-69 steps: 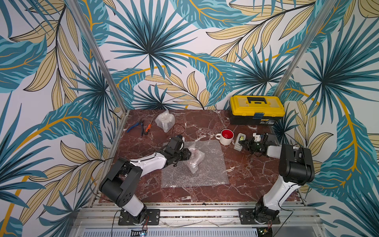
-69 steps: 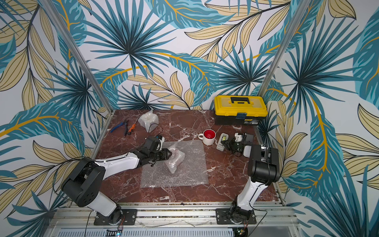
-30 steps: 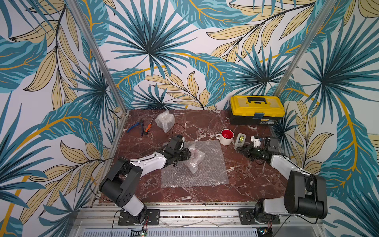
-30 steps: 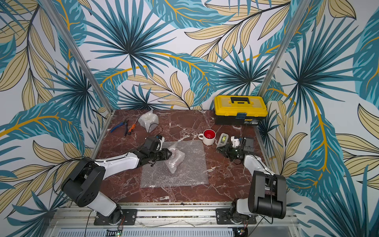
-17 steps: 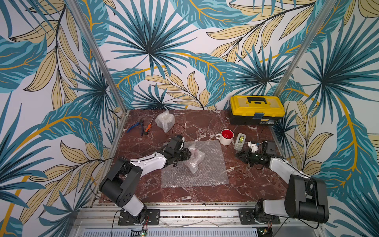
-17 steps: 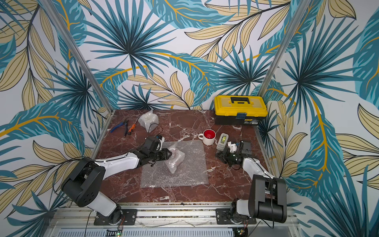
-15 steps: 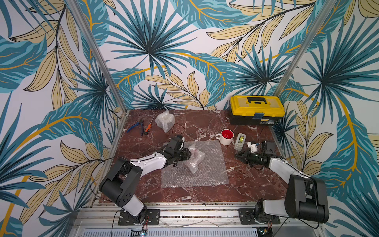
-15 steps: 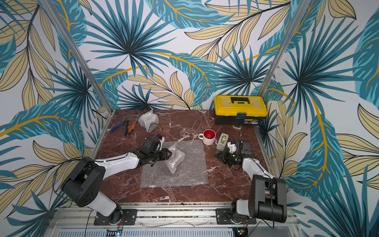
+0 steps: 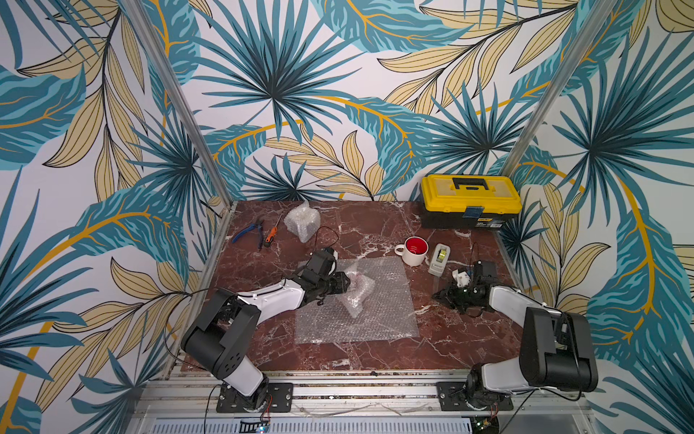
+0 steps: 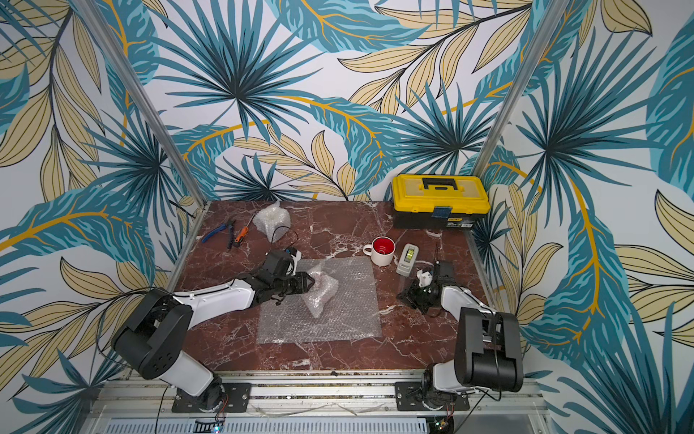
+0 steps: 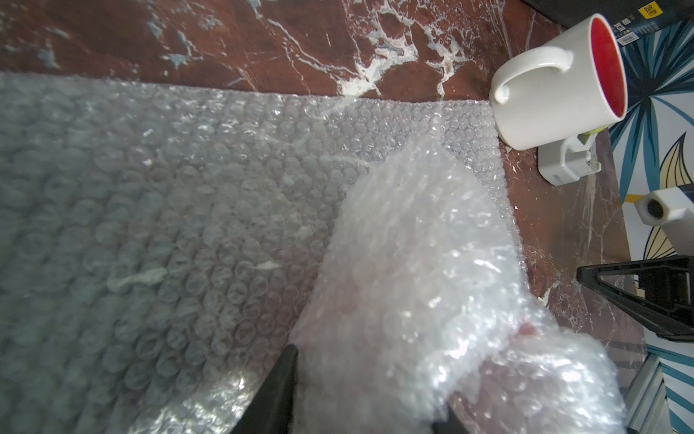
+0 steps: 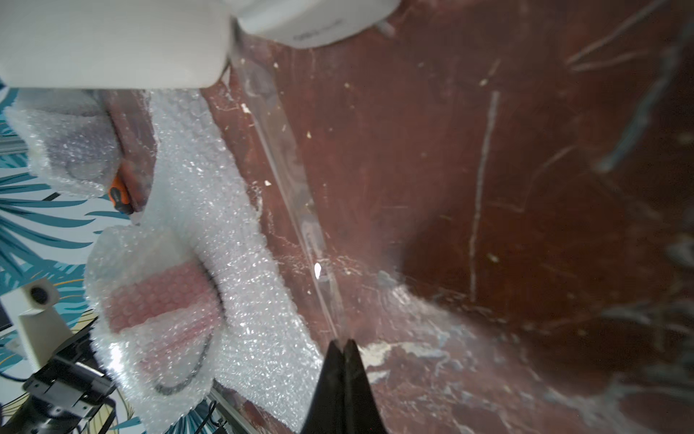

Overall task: Wrap mugs in bubble wrap
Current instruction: Tear off the tape using the Tape Cutter.

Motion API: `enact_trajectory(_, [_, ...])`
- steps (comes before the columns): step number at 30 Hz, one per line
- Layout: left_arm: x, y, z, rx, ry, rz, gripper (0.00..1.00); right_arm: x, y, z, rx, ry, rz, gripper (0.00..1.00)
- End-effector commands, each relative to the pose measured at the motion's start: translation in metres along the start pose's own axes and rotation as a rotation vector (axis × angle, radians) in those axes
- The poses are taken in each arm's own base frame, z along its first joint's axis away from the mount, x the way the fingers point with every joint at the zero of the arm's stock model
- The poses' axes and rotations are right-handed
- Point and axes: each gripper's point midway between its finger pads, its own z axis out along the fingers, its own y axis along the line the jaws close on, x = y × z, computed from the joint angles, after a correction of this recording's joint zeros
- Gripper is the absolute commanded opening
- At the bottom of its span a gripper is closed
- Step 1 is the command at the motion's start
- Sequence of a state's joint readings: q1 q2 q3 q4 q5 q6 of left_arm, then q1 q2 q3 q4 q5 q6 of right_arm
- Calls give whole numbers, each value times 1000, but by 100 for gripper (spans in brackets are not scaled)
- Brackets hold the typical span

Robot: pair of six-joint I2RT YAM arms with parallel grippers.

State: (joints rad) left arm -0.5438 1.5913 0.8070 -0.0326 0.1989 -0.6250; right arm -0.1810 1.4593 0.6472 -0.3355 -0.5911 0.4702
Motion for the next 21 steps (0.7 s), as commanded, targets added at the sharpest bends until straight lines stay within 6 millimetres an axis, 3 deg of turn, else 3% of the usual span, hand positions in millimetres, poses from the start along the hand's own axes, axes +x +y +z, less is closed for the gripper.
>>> enact_trajectory(1, [35,26,3,-78,102,-28,43,32,-34,1,169,115,64,0])
enact_trajectory(21, [36,23,4,-69,110,-19,40,44,-69,-2,365,176,135,0])
